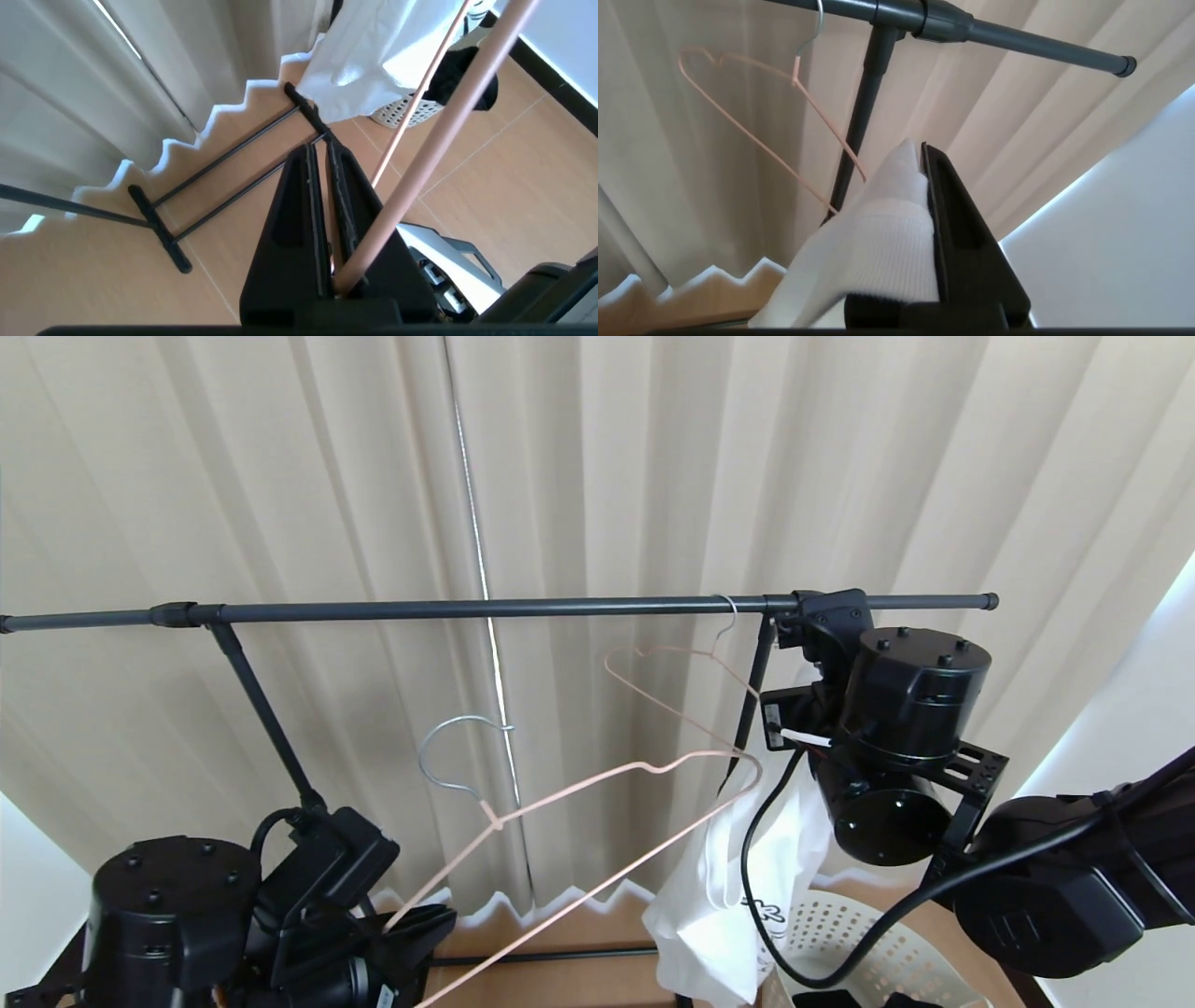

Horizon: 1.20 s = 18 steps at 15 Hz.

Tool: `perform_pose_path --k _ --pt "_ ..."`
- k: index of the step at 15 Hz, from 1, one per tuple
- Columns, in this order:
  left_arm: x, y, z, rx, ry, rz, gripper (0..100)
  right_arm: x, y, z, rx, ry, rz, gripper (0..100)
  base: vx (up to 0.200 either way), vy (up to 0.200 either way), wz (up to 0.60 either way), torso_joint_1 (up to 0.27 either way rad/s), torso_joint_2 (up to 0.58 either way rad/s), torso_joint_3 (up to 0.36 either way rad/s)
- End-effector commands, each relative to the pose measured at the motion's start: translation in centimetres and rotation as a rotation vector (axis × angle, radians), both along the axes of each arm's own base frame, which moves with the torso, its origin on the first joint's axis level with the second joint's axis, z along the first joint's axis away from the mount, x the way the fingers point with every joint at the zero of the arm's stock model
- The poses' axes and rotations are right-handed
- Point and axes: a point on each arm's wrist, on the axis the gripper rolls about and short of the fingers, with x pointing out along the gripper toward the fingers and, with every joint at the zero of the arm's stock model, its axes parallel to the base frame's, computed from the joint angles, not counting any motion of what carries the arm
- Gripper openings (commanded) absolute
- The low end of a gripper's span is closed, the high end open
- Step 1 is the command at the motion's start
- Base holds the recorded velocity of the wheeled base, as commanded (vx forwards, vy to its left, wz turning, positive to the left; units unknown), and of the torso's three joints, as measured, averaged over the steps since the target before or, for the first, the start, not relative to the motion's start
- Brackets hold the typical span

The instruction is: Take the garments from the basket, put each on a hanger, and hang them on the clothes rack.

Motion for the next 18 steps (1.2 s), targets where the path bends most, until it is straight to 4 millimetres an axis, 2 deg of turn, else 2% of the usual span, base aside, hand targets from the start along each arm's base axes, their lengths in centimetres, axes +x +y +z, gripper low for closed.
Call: perform_pose_path --k 1,3,11,18 --pt "0.9 -0.9 -0.8 0.017 0.028 -0.006 0 -0.2 0.1 -0.1 -0.002 0.002 0.007 0 0.0 0.0 0.0 0.0 0.0 0.0" --pt "1.8 -2.0 -1.3 0.017 0.018 -0.015 0 -0.3 0.6 -0.1 -0.001 0.001 0.019 0 0.0 0.0 0.0 0.0 0.0 0.0" --pt "4.3 -4.1 -2.1 0.03 -0.038 0.063 0 -1.5 2.1 -0.6 -0.006 0.014 0.074 0 0.0 0.0 0.0 0.0 0.0 0.0" --pt "3.8 -5.2 -2.0 0.026 -0.054 0.029 0 -4.6 6.7 -1.5 -0.006 0.022 0.203 0 0.0 0.0 0.0 0.0 0.0 0.0"
